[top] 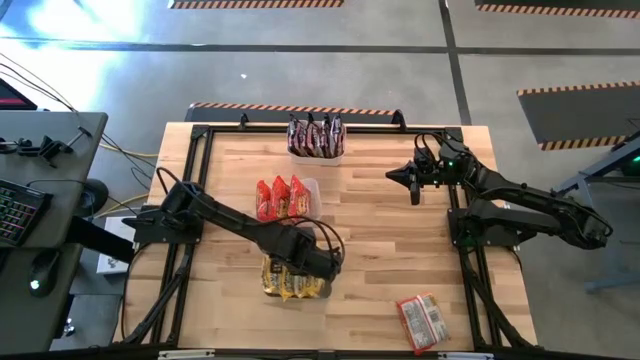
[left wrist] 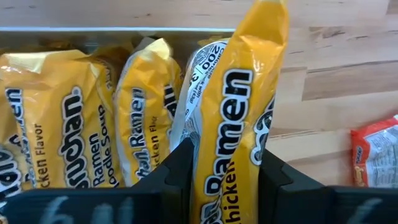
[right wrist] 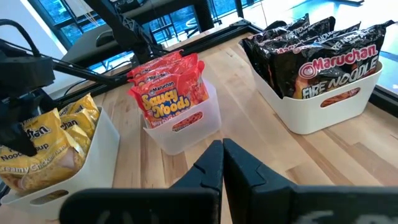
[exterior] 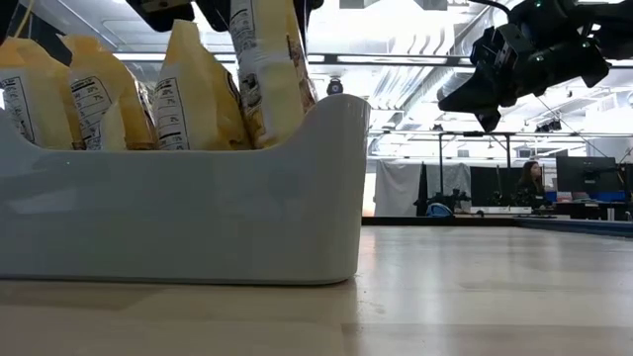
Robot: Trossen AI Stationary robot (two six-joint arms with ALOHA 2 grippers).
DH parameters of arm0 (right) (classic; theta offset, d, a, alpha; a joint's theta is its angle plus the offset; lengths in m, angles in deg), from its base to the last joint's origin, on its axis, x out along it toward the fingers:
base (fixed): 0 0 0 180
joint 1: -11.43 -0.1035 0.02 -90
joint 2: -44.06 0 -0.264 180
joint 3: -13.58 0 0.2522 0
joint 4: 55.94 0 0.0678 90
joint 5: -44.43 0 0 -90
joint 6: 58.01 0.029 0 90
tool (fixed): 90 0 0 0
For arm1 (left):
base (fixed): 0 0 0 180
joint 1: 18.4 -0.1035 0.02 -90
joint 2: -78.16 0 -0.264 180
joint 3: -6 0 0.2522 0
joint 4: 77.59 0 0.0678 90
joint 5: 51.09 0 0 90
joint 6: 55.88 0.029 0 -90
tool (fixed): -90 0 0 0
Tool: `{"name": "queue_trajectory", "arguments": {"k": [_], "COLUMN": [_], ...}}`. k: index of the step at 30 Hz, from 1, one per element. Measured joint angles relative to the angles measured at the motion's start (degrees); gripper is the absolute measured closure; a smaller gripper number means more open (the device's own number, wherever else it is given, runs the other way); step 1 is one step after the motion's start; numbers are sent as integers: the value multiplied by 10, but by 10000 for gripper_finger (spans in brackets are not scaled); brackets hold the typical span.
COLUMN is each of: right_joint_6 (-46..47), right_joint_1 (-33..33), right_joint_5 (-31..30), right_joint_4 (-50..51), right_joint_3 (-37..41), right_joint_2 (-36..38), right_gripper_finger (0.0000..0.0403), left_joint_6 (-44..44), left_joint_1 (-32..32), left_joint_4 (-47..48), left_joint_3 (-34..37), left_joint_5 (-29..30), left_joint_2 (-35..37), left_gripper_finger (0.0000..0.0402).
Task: Sort Maruchan noodles
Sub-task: Put the yellow noodle pack into the gray bin
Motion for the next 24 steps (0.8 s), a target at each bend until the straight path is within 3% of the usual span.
{"name": "queue_trajectory", "arguments": {"k": [13,24], "right_joint_6": [-9,-11], "right_joint_1": [0,0], "right_joint_5": [0,0], "right_joint_4": [1,1], "right_joint_3": [0,0], "right_joint_2": [0,0], "right_gripper_finger": [403,403], "left_joint_6": [31,29], "left_joint_1": [4,3], "left_joint_4": [-14,-16], "left_joint_3": [0,0], "left_joint_5": [48,28], "left_joint_2": [0,-25], "left_gripper_finger": [321,321]}}
